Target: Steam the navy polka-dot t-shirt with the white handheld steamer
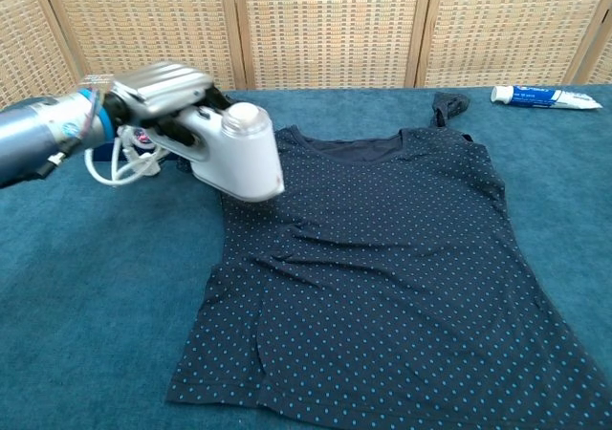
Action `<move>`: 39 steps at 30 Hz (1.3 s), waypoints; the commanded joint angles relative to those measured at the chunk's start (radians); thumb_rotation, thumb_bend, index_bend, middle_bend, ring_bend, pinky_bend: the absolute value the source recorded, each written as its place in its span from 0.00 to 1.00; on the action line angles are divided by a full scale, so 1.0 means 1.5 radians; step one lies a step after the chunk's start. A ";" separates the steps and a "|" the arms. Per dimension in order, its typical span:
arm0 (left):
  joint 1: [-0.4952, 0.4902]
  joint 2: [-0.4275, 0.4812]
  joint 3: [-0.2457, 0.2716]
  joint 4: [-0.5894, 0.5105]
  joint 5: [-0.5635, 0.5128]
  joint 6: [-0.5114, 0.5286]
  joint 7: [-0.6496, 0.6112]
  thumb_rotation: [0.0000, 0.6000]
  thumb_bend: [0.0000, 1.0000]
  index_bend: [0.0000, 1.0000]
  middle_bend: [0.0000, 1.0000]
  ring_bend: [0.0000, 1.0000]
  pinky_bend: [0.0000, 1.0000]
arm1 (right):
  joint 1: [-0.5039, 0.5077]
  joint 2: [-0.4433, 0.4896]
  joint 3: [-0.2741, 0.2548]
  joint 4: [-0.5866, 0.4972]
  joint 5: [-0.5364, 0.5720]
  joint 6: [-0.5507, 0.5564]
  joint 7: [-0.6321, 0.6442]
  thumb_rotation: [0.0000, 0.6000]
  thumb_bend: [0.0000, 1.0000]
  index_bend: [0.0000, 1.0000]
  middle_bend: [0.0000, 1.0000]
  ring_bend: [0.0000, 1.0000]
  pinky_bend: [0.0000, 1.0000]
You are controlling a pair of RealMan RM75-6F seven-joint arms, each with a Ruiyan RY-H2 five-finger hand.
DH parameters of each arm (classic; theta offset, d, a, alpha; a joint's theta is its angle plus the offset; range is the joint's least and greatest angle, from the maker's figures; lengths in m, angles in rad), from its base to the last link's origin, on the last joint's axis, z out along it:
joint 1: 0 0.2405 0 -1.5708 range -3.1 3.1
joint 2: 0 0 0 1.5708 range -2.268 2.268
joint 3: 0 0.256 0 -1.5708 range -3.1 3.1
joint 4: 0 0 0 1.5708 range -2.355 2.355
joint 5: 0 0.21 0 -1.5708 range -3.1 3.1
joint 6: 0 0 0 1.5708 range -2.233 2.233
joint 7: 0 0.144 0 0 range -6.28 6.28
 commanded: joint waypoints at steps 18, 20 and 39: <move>0.109 0.083 -0.042 -0.002 -0.063 -0.074 0.005 1.00 0.68 1.00 0.92 0.83 1.00 | 0.002 -0.004 -0.012 -0.013 -0.023 0.000 -0.014 1.00 0.00 0.06 0.00 0.00 0.00; 0.112 0.081 -0.041 -0.004 -0.063 -0.077 0.005 1.00 0.67 1.00 0.92 0.83 1.00 | 0.002 -0.003 -0.012 -0.014 -0.023 0.000 -0.014 1.00 0.00 0.06 0.00 0.00 0.00; 0.105 0.074 -0.031 -0.065 -0.058 -0.162 0.034 1.00 0.00 0.09 0.04 0.11 0.19 | 0.000 0.001 -0.015 -0.018 -0.027 0.001 -0.008 1.00 0.00 0.06 0.00 0.00 0.00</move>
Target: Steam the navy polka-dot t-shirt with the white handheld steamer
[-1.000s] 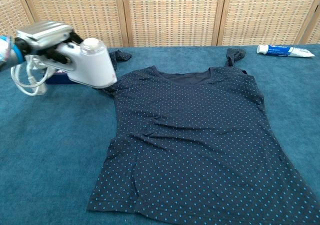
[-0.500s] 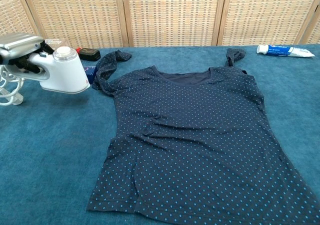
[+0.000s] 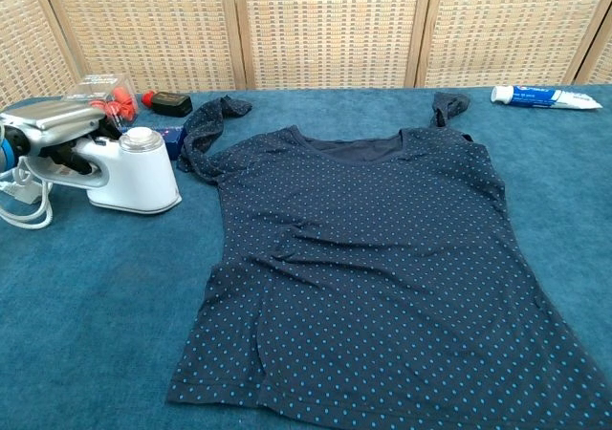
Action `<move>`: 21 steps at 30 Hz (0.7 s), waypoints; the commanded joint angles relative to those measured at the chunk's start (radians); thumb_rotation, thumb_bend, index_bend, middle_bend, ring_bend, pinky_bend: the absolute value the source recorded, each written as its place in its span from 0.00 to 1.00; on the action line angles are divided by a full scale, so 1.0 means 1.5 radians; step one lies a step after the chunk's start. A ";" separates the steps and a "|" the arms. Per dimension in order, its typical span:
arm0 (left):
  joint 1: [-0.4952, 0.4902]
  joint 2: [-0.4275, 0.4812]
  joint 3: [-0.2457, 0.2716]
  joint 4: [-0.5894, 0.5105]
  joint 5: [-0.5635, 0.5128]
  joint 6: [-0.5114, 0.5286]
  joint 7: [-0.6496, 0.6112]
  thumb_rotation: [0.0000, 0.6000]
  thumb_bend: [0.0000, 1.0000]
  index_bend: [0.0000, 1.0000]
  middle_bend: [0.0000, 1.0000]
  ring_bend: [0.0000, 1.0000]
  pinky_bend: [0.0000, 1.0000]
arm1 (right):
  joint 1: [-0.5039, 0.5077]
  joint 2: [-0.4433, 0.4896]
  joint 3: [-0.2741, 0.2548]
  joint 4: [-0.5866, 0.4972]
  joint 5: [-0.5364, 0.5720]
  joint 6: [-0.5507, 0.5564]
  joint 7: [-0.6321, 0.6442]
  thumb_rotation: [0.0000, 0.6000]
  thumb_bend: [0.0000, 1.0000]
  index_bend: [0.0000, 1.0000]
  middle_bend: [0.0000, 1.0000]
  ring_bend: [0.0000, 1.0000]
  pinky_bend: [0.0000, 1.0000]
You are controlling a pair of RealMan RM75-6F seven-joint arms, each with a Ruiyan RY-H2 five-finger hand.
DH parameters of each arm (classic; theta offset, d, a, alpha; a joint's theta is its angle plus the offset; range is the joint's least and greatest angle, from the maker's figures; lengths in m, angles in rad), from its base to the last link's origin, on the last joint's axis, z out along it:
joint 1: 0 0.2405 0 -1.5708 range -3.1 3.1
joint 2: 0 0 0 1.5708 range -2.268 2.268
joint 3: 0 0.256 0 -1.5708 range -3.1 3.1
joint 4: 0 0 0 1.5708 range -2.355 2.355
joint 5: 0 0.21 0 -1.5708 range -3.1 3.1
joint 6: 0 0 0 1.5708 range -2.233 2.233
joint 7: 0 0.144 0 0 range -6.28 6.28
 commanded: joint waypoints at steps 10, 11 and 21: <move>0.015 0.088 0.008 -0.149 0.006 0.020 0.002 1.00 0.00 0.00 0.00 0.00 0.00 | -0.005 0.004 -0.004 -0.006 -0.012 0.011 0.001 1.00 0.00 0.06 0.00 0.00 0.00; 0.019 0.103 0.008 -0.172 0.005 0.025 0.009 1.00 0.00 0.00 0.00 0.00 0.00 | -0.005 0.004 -0.004 -0.007 -0.014 0.012 0.001 1.00 0.00 0.06 0.00 0.00 0.00; 0.055 0.207 0.002 -0.351 -0.003 0.084 0.097 1.00 0.00 0.00 0.00 0.00 0.00 | -0.011 0.008 -0.011 -0.017 -0.036 0.027 0.001 1.00 0.00 0.06 0.00 0.00 0.00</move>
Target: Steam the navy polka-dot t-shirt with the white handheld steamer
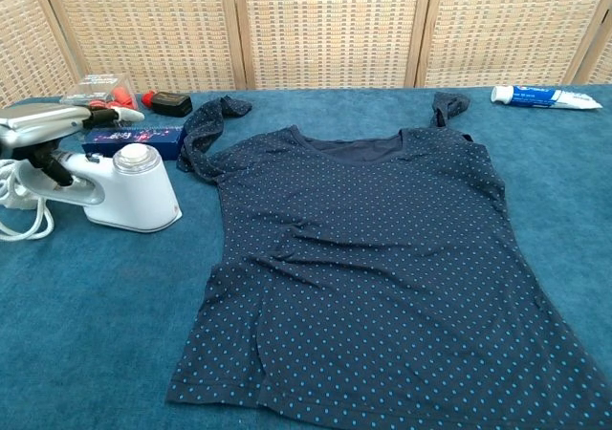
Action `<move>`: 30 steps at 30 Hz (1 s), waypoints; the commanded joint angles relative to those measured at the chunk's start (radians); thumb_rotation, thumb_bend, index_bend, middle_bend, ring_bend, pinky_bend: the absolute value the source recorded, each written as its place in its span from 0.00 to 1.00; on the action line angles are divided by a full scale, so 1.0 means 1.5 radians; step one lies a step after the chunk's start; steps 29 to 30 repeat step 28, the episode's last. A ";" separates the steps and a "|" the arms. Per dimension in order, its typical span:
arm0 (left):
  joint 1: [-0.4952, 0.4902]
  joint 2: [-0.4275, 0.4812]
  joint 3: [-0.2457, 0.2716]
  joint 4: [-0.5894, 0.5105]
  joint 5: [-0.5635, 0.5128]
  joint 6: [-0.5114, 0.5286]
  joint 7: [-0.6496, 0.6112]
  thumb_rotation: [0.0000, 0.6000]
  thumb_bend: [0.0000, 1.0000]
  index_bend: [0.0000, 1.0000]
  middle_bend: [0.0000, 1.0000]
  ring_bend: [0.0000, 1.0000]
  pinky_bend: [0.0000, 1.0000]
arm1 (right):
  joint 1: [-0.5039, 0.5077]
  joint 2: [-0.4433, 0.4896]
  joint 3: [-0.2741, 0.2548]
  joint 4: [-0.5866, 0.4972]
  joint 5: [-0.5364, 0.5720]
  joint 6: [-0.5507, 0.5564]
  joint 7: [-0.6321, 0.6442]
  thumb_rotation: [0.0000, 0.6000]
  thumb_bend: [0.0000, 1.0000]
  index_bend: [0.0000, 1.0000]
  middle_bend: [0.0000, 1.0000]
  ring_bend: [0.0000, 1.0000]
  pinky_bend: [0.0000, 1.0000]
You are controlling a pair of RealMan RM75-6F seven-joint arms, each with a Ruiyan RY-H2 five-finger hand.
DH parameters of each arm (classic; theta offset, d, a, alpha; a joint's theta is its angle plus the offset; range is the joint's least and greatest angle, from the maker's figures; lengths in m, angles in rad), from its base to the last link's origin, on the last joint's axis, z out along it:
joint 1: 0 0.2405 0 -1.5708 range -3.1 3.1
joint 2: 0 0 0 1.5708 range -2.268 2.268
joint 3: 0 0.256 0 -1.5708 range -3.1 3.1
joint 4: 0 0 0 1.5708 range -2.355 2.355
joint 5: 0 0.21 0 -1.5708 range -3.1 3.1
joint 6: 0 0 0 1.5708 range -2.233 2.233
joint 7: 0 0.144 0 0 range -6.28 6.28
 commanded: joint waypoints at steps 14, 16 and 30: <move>0.106 0.192 -0.018 -0.340 -0.043 0.137 0.211 1.00 0.00 0.00 0.00 0.00 0.00 | -0.014 0.017 -0.015 -0.019 -0.049 0.031 0.021 1.00 0.00 0.06 0.00 0.00 0.00; 0.133 0.219 -0.021 -0.391 -0.051 0.177 0.244 1.00 0.00 0.00 0.00 0.00 0.00 | -0.016 0.020 -0.017 -0.021 -0.056 0.035 0.026 1.00 0.00 0.07 0.00 0.00 0.00; 0.314 0.296 -0.017 -0.653 -0.125 0.394 0.456 1.00 0.00 0.00 0.00 0.00 0.00 | -0.020 0.029 -0.017 -0.011 -0.060 0.042 0.059 1.00 0.00 0.07 0.00 0.00 0.00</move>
